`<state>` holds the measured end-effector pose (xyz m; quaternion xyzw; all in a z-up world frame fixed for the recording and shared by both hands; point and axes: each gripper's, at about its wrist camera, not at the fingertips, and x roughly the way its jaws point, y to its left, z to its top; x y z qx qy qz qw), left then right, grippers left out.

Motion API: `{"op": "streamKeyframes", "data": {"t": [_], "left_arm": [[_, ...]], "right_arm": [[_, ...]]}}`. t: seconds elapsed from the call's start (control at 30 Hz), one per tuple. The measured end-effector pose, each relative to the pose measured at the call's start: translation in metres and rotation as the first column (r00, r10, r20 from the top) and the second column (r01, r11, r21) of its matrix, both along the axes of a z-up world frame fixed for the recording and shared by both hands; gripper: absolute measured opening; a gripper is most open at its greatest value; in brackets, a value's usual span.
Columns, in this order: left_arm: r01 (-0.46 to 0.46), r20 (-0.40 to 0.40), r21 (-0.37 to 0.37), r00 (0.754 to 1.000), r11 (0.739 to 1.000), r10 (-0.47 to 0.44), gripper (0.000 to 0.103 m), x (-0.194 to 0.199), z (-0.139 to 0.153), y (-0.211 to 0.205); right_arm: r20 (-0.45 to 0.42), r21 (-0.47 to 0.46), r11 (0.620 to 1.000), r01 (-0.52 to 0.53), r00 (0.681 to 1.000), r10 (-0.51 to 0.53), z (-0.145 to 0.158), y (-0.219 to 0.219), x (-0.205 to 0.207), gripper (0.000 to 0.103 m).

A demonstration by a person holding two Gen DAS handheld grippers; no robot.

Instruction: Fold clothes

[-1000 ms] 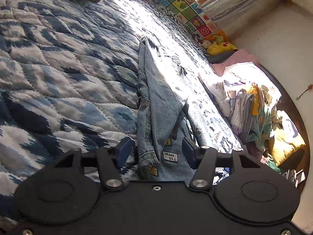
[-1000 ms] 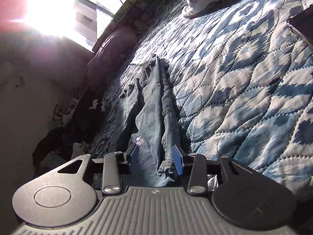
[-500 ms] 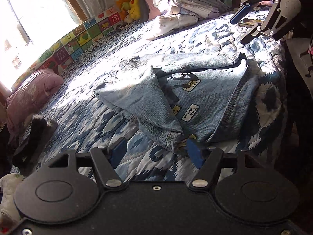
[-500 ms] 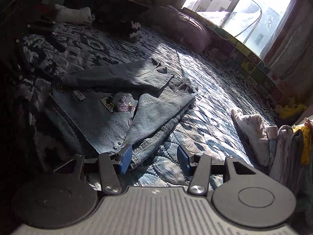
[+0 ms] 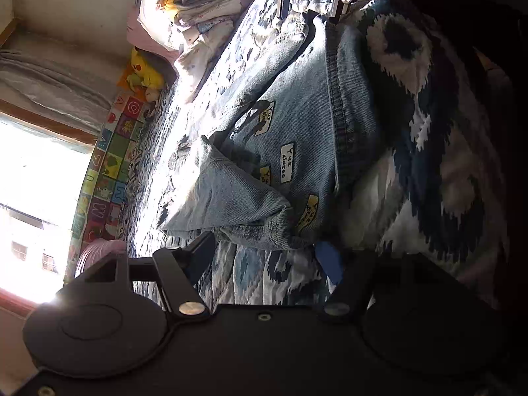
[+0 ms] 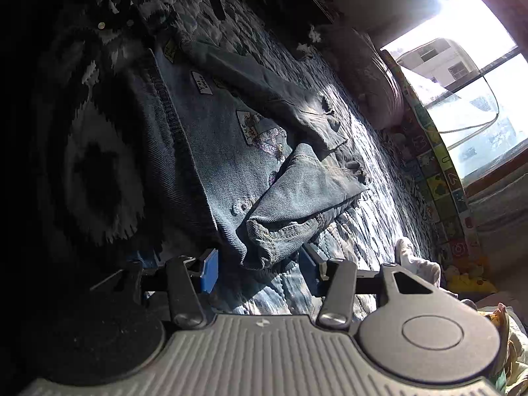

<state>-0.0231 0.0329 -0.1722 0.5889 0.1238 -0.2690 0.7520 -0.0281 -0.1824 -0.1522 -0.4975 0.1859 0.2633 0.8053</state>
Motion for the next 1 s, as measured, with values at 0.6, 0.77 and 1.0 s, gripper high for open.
{"op": "streamKeyframes", "data": {"t": [0.6,0.77,1.0], "left_arm": [[0.031,0.112,0.009,0.993,0.999,-0.032,0.010,-0.011,-0.002,-0.013],[0.001,0.015,-0.083,1.000,0.997,0.000,0.010,-0.035,0.029,0.002],[-0.077,-0.153,-0.300,0.988,0.951,0.032,0.010,-0.010,0.081,0.018]], "right_arm": [[-0.061,0.161,0.987,0.008,0.998,0.002,0.028,-0.017,0.007,0.013],[-0.112,0.162,0.986,-0.049,0.991,0.068,0.057,-0.028,-0.027,0.013],[-0.179,0.322,0.946,-0.020,0.981,0.082,0.103,-0.046,-0.009,0.013]]}}
